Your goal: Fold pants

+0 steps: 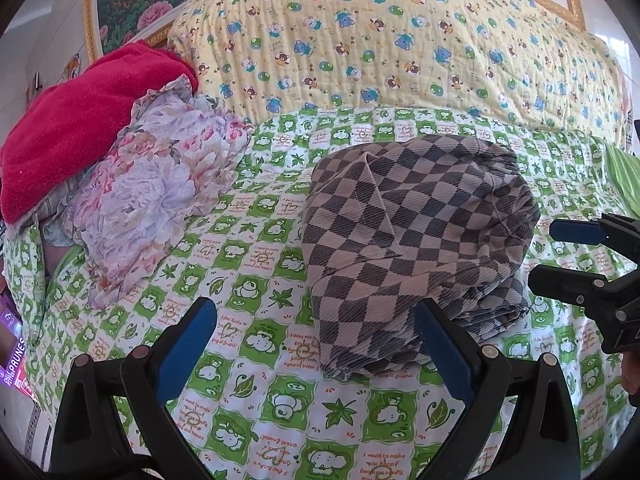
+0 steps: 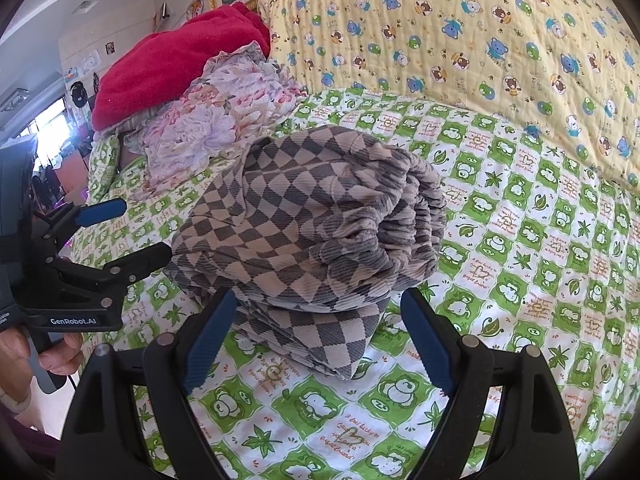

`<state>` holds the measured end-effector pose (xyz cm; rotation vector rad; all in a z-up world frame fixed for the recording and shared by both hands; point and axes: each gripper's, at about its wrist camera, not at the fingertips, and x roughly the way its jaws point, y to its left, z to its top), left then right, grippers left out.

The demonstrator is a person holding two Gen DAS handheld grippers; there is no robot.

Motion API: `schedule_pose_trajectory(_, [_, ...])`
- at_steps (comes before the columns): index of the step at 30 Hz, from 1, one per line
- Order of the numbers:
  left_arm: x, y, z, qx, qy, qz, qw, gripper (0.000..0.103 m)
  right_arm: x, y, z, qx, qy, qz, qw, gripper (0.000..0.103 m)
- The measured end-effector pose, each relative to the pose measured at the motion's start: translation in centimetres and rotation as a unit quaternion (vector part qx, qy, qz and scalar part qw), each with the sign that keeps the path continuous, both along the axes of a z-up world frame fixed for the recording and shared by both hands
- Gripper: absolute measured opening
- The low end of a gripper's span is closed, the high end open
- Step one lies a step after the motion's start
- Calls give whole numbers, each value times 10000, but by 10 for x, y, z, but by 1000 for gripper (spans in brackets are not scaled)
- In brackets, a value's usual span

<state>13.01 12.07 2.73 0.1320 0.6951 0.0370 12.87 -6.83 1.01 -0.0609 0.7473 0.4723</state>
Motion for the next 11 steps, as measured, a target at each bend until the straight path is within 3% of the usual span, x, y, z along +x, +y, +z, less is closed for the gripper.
schedule_pose_trajectory(11, [-1,-9,5,111,-19,-38,9999,100,1,-1,-1,139,65,-3,9999,85])
